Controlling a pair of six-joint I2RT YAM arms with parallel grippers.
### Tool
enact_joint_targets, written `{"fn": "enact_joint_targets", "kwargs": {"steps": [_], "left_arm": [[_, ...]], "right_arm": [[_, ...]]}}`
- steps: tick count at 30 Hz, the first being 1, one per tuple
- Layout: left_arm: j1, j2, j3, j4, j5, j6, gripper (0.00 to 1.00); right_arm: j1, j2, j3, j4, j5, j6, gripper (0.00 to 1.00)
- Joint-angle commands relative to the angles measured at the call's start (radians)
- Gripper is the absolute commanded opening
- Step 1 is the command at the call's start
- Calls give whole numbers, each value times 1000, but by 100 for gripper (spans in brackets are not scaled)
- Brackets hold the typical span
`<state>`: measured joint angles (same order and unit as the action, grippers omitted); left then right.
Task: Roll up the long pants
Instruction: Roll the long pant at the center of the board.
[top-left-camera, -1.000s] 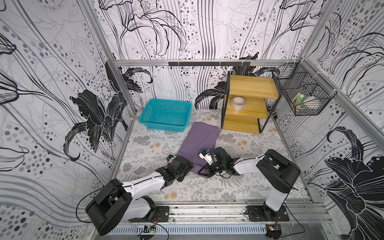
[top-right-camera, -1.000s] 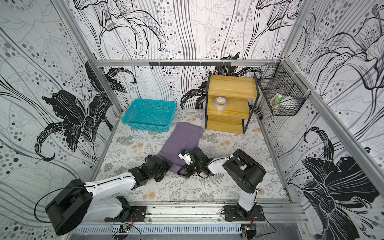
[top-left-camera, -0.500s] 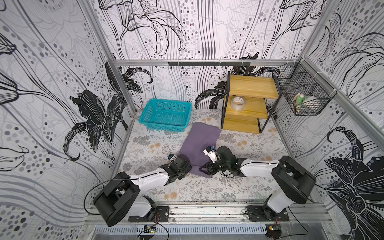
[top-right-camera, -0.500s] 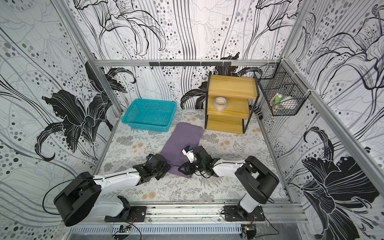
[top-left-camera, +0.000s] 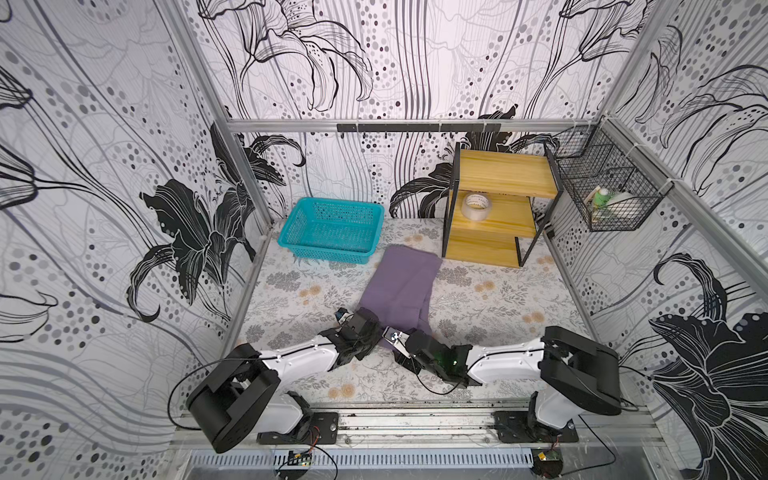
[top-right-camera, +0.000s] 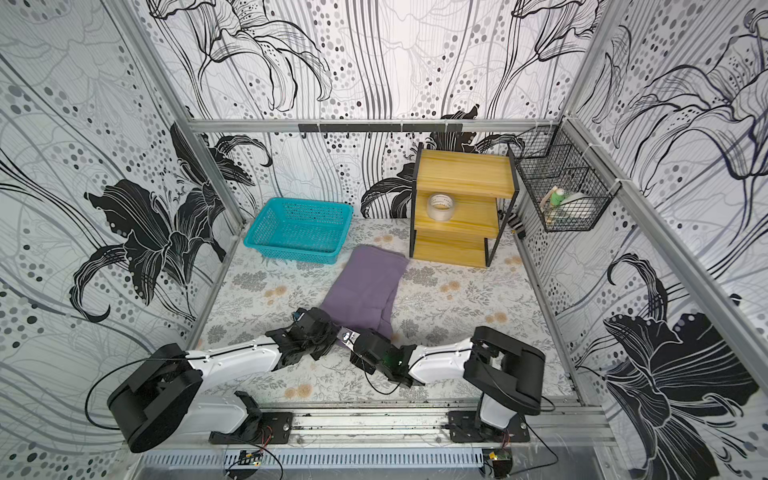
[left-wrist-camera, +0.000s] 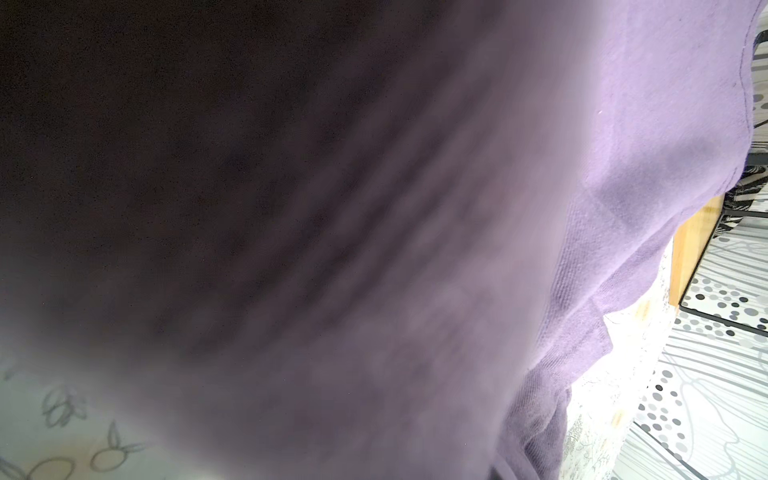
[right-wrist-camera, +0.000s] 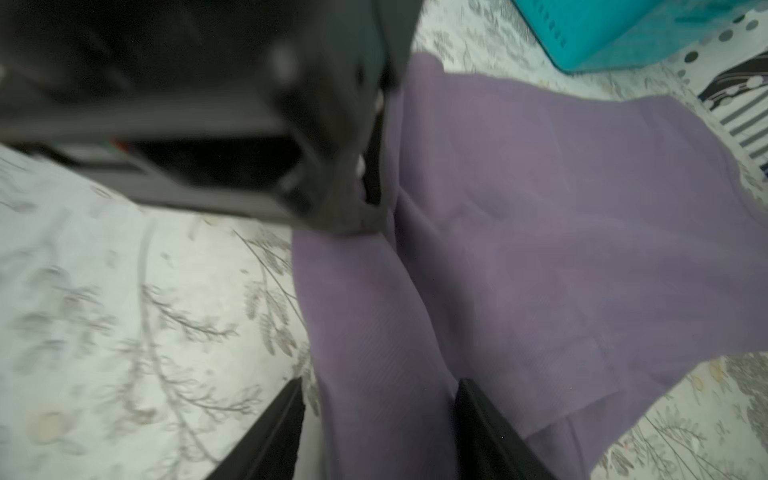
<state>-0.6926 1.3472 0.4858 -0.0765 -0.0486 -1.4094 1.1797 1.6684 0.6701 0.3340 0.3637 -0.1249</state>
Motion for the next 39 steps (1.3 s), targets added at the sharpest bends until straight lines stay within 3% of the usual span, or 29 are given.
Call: {"fn": "enact_joint_targets", "kwargs": {"steps": [1,3,6,8,10,14,18,24,27,35,39], "left_arm": [[12,-3,-14,-33,-22,-2,31],[15,-2,-7,-51,-23,4,31],[18,-11,-4,-62,-23,6,34],[19,-34,-1,-75,-30,11,41],[20,-71,18,-115,-55,29,53],[21,-138,56,-210,-79,76,77],[11,-224,46,-235,-54,84,86],[-69,-266,-14,-168,-26,-2,86],[-99,-228,-42,-84,-8,-47,84],[-78,-77,-21,30,-12,-44,79],[-49,-15,-13,29,-1,-35,63]], "right_arm": [[4,61,21,1,116,-17,57],[4,81,34,-17,124,-1,52],[4,94,45,-45,125,30,27],[3,85,50,-72,79,55,16],[-2,67,56,-106,-22,90,10],[-33,35,54,-124,-295,188,6],[-125,19,27,-74,-597,323,5],[-269,21,-5,3,-903,484,6],[-312,35,-7,18,-975,531,6],[-339,71,-6,-24,-988,554,7],[-342,63,-6,-60,-918,557,12]]}}
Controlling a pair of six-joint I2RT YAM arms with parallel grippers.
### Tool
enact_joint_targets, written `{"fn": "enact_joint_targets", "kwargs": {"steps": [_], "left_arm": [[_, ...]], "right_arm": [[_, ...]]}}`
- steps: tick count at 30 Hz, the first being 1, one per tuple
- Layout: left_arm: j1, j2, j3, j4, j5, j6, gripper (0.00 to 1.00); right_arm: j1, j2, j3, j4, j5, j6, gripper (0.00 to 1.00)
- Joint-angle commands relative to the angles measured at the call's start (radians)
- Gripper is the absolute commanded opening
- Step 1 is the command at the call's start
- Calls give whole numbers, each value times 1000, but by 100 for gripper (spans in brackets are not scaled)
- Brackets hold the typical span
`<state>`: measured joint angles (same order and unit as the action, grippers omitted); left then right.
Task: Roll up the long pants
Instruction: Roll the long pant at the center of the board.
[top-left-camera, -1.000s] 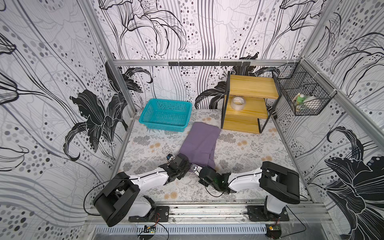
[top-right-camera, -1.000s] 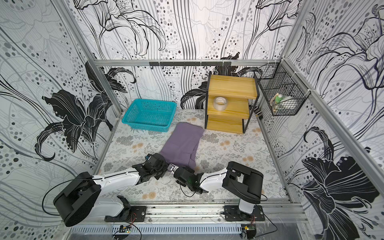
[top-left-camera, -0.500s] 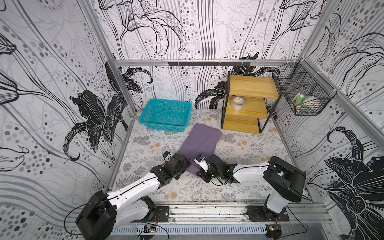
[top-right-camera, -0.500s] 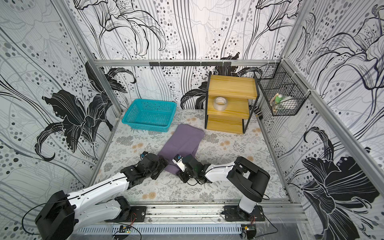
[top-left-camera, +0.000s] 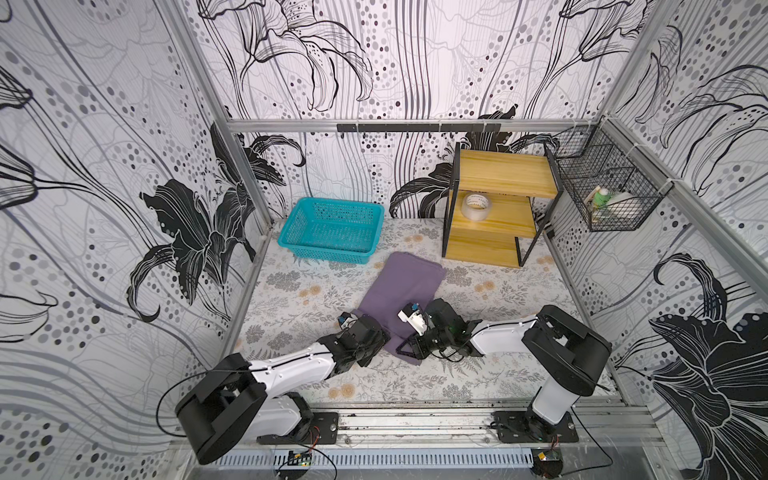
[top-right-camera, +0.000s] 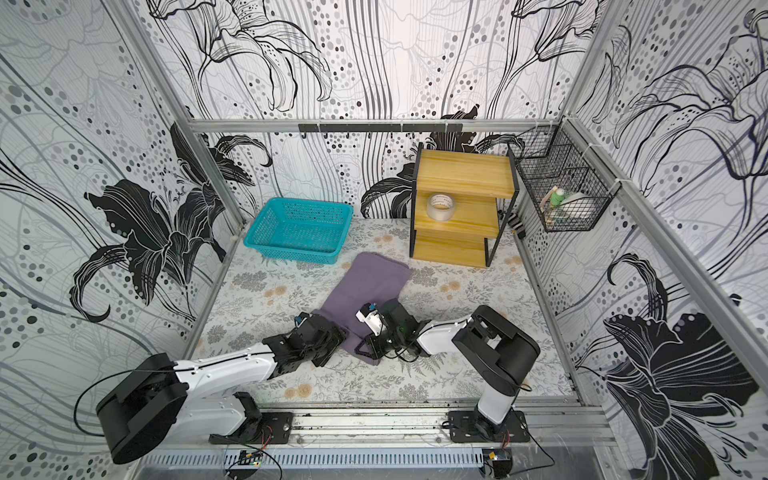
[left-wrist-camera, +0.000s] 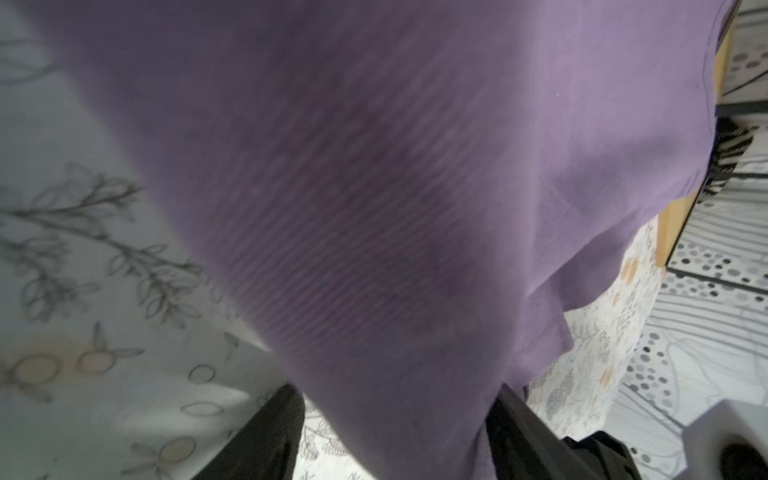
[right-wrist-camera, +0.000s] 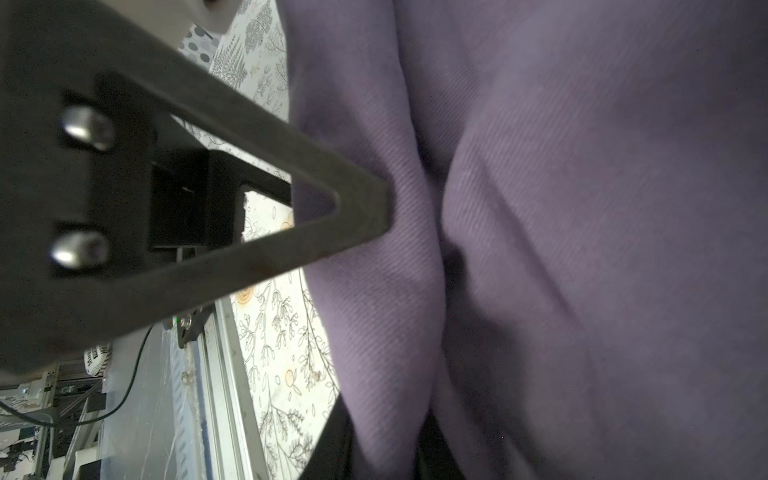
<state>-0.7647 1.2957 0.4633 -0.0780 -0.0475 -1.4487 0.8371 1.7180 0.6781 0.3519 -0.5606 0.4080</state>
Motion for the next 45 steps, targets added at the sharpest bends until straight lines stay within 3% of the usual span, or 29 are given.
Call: {"fn": "enact_joint_targets", "kwargs": {"steps": [1,3,5,8,11,15,22,24,26,29,32,35,39,45], "left_arm": [[30,45,8,24,0,4,56],[47,62,3,-1,-2,3,43],[57,71,-4,-10,-2,2,38],[60,76,-8,-7,5,-4,35],[61,82,-3,-8,11,-6,34],[64,78,-3,-10,17,-11,34],[70,59,-6,-21,19,-13,34],[71,54,-3,-25,21,-13,34],[72,43,0,-33,22,-13,37],[73,8,10,-56,9,-4,47],[72,-70,17,-75,-28,8,64],[73,-146,15,-92,-55,18,76],[70,-197,9,-106,-44,29,84],[32,-178,-31,-14,-5,-1,85]], "right_arm": [[0,0,-15,-89,36,22,14],[0,-45,-19,-123,133,9,28],[13,-143,-27,-153,254,-27,50],[124,-259,-24,-204,564,-179,60],[268,-293,-37,-161,833,-357,62],[386,-225,-31,-97,1024,-510,62],[413,-10,13,-71,1131,-528,61],[415,26,24,-74,1166,-508,56],[415,27,29,-81,1185,-481,38],[413,-15,16,-92,1111,-444,15],[384,-44,26,-145,871,-380,8],[312,-78,22,-154,590,-290,5],[174,-99,-5,-91,250,-159,4],[49,-61,-14,-29,-65,-47,4]]}}
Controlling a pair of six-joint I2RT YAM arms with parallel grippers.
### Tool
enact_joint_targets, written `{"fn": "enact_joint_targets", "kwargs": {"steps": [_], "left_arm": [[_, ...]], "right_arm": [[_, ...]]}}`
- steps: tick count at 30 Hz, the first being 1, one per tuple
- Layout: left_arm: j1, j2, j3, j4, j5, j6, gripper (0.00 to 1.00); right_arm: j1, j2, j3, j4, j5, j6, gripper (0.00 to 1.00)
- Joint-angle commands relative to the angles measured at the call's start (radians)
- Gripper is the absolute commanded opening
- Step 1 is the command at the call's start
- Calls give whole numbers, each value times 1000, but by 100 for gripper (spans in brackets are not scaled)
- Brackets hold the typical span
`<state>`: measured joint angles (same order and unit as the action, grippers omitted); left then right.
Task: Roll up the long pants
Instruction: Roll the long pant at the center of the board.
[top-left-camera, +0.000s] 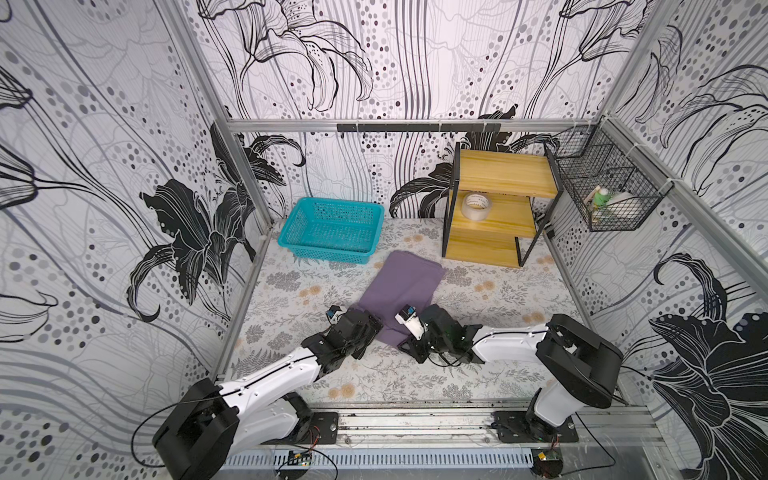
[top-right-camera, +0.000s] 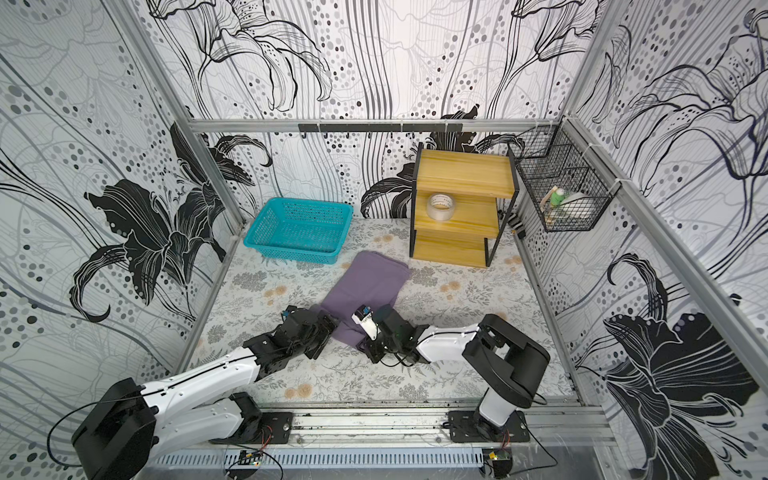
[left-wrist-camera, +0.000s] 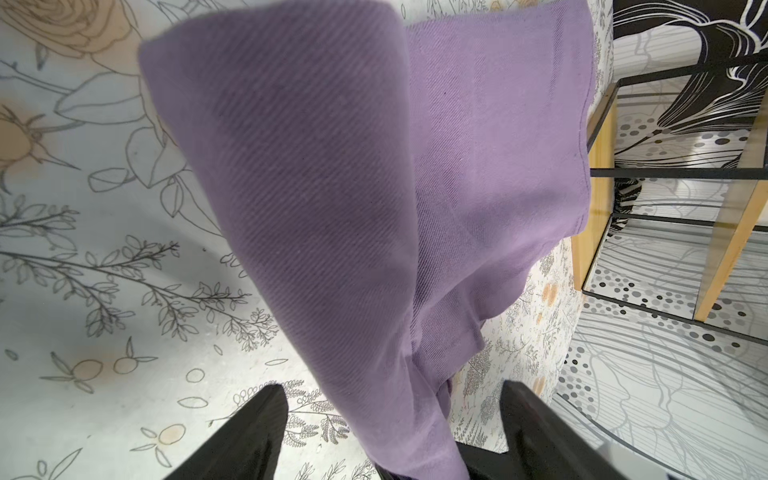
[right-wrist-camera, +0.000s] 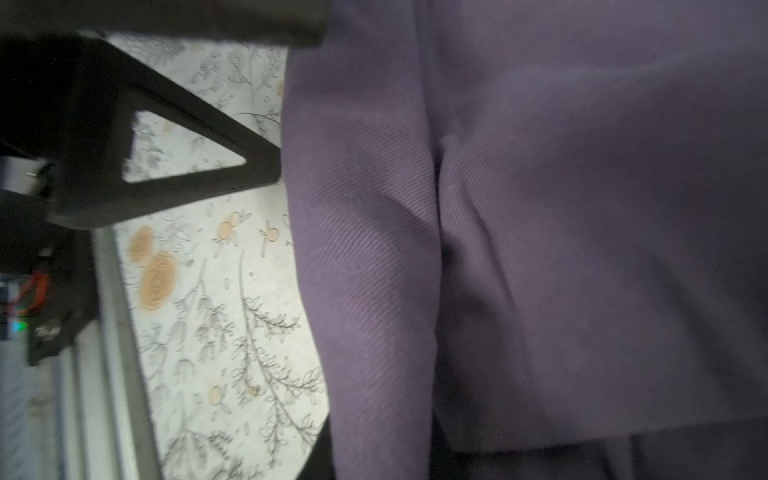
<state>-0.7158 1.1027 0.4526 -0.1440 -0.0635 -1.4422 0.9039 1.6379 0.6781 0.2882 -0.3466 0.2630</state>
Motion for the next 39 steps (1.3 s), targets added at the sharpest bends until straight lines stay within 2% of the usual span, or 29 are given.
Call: {"fn": "enact_joint_targets", "kwargs": {"steps": [1,4,7,9,12,14,16,18,20,22,26,29,34,37,39], "left_arm": [[-19,28,-17,64,14,-6,86],[-20,70,-6,81,5,-1,85],[-9,121,5,100,-6,11,81],[-1,163,19,105,-3,21,75],[5,221,26,102,4,25,55],[6,251,24,100,12,20,44],[7,269,19,100,18,15,41],[7,271,15,102,21,11,39],[9,269,15,100,18,6,39],[9,267,19,94,16,8,38],[8,263,27,82,14,8,38],[9,257,32,69,10,9,38],[10,254,38,60,6,9,38],[10,252,41,56,8,7,39],[10,243,46,48,7,9,41]], "right_arm": [[-34,23,-24,58,-316,121,4],[-85,44,-55,127,-411,194,4],[-111,74,-61,124,-448,220,4],[-123,87,-62,94,-433,224,4],[-138,88,-67,45,-359,232,8],[-138,52,-62,-16,-260,213,17],[-134,-35,-67,-54,-146,196,34],[-99,-141,-56,-123,27,143,52],[-14,-236,-39,-193,264,49,60],[67,-287,-41,-205,456,-30,63],[209,-279,-38,-151,665,-183,64],[292,-200,1,-127,739,-258,64],[331,-43,50,-115,813,-284,60],[334,38,69,-120,874,-272,52],[334,80,72,-125,903,-255,37]]}}
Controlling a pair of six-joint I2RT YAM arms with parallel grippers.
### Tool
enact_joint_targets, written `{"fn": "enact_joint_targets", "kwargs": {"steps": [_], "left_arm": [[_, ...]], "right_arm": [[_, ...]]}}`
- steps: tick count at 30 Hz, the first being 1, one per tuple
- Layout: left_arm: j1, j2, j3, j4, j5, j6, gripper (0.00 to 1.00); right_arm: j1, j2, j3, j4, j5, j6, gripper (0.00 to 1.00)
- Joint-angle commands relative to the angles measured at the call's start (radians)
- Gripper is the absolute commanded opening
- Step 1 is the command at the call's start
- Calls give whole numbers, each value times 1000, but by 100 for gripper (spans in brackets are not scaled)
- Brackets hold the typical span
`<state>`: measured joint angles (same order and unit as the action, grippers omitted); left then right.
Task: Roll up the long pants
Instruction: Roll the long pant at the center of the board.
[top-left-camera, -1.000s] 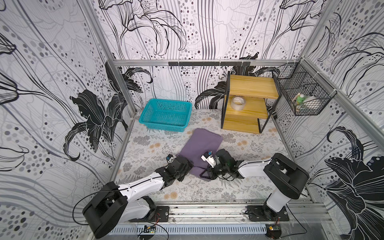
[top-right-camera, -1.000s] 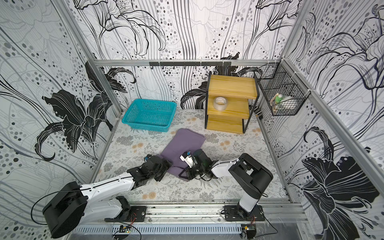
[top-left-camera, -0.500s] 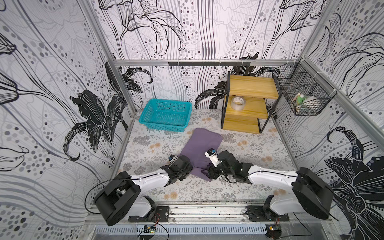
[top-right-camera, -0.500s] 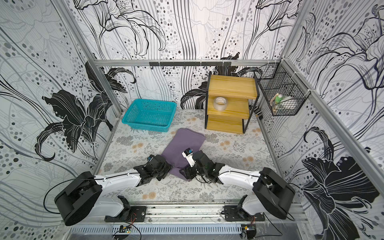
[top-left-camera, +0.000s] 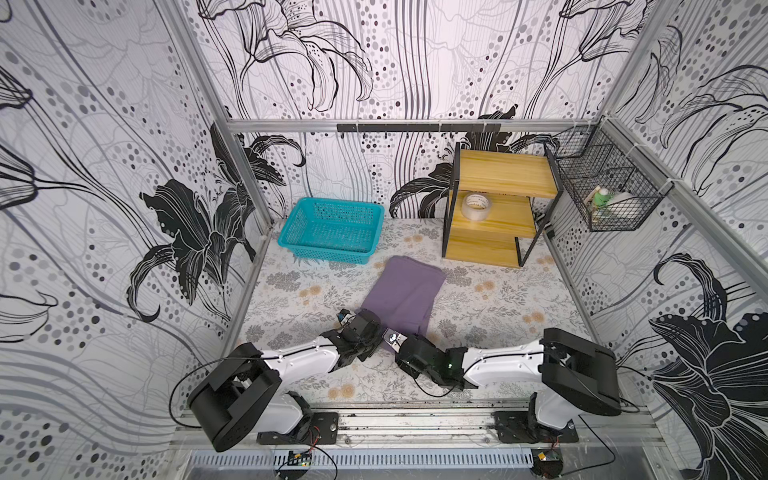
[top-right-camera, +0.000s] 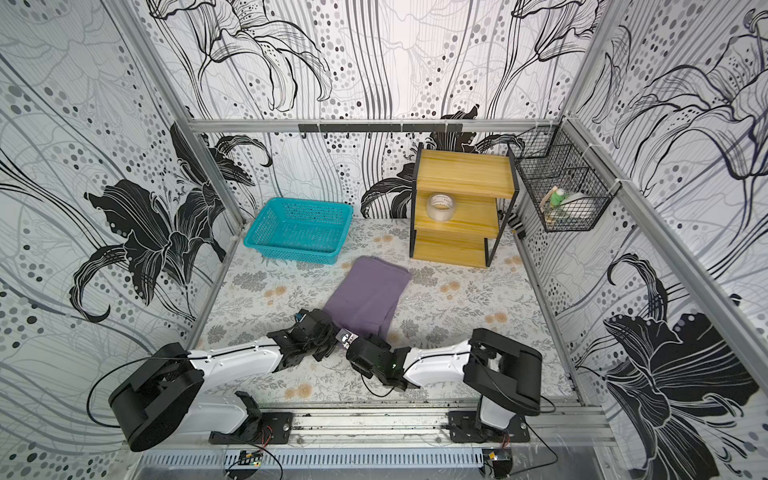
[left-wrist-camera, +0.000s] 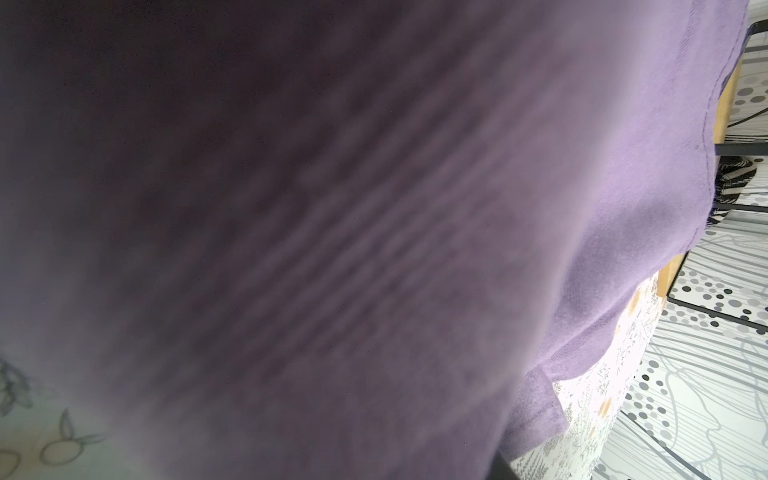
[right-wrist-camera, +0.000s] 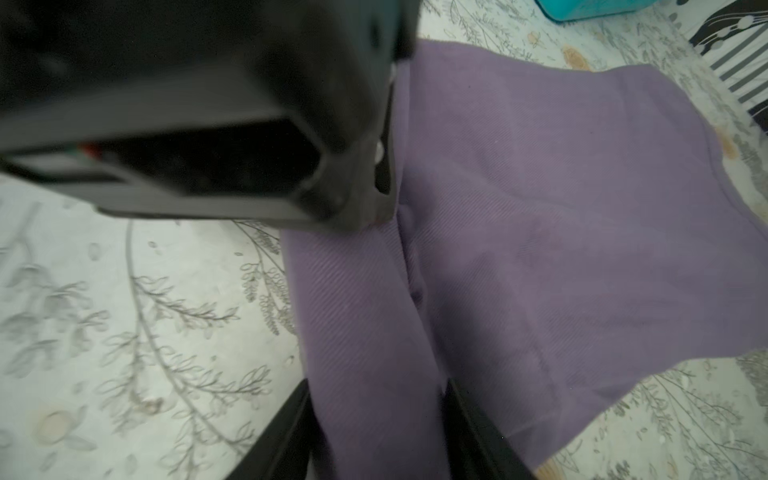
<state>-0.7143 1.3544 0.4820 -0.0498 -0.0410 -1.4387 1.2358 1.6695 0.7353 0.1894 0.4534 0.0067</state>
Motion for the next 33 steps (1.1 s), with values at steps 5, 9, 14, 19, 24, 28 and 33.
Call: {"fn": "enact_joint_targets", "kwargs": {"steps": [5,9,14,19,24,28,33], "left_arm": [[13,-64,36,-82,-36,19,56],[16,-132,56,-123,-66,40,76],[14,-190,55,-154,-61,61,87],[-6,-199,7,-108,-21,27,88],[-27,-176,-7,-61,-18,10,89],[-25,-119,16,-32,-29,26,88],[-12,-35,30,37,-22,33,84]], "right_arm": [[-10,41,-2,-29,8,53,11],[-102,9,-20,-29,-305,139,6],[-270,-21,-55,57,-762,236,5],[-375,40,-40,73,-1036,295,5],[-469,100,-43,112,-1194,396,5],[-494,117,-33,117,-1282,427,5],[-498,123,-8,43,-1325,410,5]]}}
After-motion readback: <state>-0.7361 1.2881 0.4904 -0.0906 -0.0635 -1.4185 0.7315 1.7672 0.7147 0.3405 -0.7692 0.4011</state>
